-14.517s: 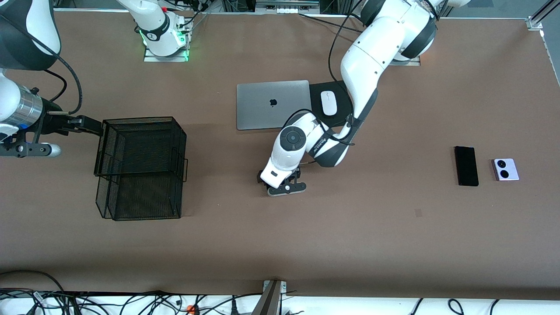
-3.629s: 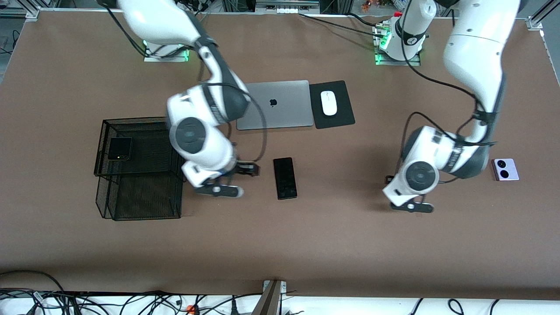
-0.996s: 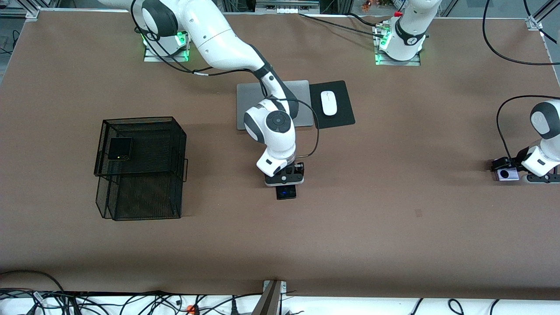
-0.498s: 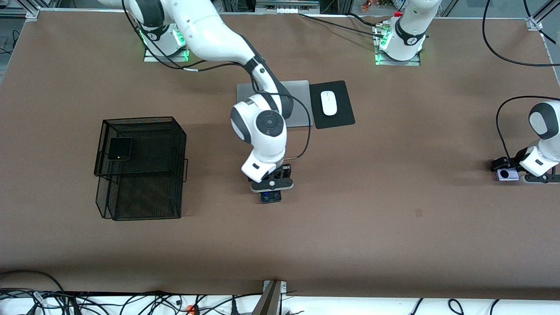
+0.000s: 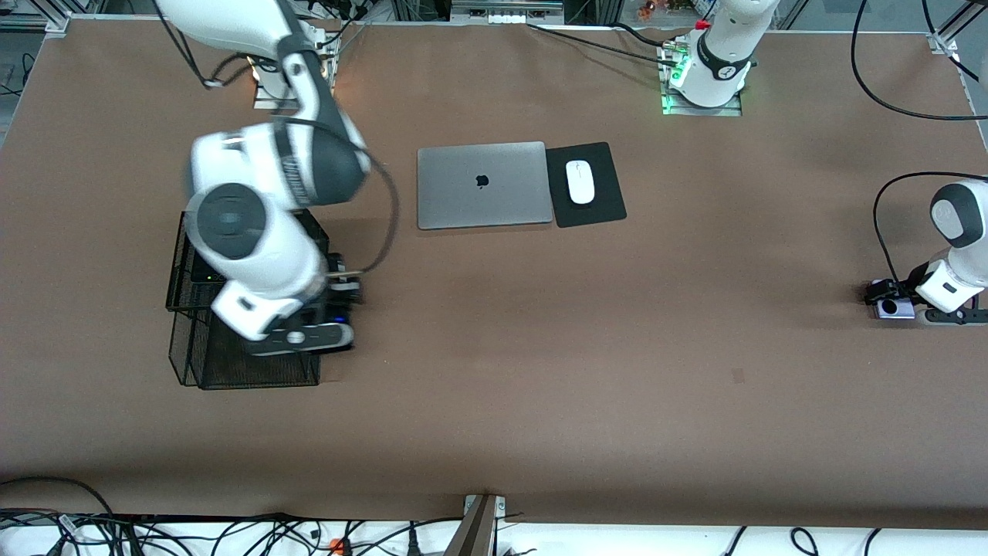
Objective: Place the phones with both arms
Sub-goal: 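Lower the tall black phone into the basket and open the right gripper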
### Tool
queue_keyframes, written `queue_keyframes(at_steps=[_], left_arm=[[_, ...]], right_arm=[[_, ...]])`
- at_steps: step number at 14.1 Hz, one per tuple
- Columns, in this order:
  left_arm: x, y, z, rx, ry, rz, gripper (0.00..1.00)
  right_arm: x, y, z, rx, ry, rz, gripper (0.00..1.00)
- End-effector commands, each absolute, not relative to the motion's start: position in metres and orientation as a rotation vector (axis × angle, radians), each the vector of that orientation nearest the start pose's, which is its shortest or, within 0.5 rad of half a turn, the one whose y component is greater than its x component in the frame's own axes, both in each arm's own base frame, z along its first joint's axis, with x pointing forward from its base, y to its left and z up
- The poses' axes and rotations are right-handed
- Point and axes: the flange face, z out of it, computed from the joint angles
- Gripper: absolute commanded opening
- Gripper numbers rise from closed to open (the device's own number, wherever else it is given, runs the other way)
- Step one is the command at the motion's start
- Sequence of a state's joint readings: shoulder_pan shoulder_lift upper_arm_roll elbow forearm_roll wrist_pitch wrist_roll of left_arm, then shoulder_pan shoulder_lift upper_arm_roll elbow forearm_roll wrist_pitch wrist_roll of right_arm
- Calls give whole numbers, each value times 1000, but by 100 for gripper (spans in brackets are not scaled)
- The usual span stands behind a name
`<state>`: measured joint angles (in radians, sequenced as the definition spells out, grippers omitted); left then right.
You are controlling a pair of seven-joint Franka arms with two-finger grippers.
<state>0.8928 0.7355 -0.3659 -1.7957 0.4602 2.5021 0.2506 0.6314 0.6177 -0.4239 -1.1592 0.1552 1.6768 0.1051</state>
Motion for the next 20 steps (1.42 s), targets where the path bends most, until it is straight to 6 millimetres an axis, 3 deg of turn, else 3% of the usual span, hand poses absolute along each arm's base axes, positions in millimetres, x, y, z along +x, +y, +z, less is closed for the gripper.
queue_keyframes(at_steps=[1, 2, 4, 5, 6, 9, 13, 16, 20], left_arm=[[563, 350, 162, -3070, 51, -66, 88], [563, 350, 162, -3071, 47, -66, 72], [563, 349, 161, -3073, 36, -66, 35], [563, 349, 161, -3073, 34, -66, 22], [564, 349, 162, -3071, 26, -69, 14], [573, 340, 167, -3069, 12, -76, 11], [599, 317, 187, -3064, 32, -43, 6], [625, 264, 209, -3056, 15, 32, 5], [654, 155, 234, -3064, 154, 106, 5]], right_arm=[[643, 154, 444, -3176, -282, 149, 0], [631, 125, 432, -3159, -268, 145, 0], [604, 97, 400, -3127, -217, 117, 0], [589, 88, 382, -3115, -195, 92, 0], [575, 80, 365, -3106, -176, 47, 0], [557, 72, 337, -3107, -150, 6, 0], [556, 73, 338, -3102, -136, 8, 0], [554, 76, 335, -3103, -129, 7, 0], [557, 79, 325, -3114, -85, -22, 0]])
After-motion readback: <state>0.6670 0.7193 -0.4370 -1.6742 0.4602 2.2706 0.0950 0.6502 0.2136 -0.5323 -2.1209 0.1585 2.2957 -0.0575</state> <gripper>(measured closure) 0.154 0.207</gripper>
